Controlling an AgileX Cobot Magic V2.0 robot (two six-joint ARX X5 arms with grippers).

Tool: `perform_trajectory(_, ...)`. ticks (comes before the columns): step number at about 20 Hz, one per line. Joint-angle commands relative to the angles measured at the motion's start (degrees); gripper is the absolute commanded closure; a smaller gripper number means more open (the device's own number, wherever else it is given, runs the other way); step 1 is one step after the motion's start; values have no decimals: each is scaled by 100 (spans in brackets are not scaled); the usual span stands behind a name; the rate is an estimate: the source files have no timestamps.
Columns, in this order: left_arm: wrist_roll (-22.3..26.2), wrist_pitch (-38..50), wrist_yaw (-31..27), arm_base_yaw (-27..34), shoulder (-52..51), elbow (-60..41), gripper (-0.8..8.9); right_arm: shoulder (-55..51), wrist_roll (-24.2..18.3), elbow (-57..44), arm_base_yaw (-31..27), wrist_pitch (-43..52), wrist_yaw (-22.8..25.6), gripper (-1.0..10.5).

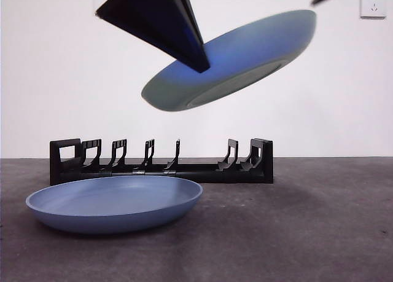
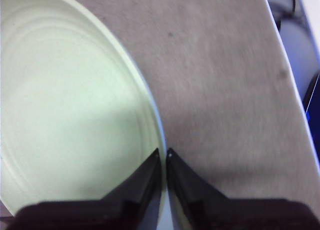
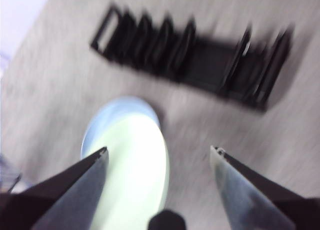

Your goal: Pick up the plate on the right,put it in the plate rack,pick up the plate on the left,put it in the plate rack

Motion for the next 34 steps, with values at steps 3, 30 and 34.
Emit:
perform_trajectory(3,-1749,1185,887,702,-164,20,822,-431,79,197,2,-72,774,599)
perform_trajectory(30,-4168,3377,5193,5657,776,20,822,-575,323,-3062,1104,940,632,604)
perform_trajectory(34,-4085,3484,5141,5670,1115,20,822,-575,413,-3060,1294,1040,651,604)
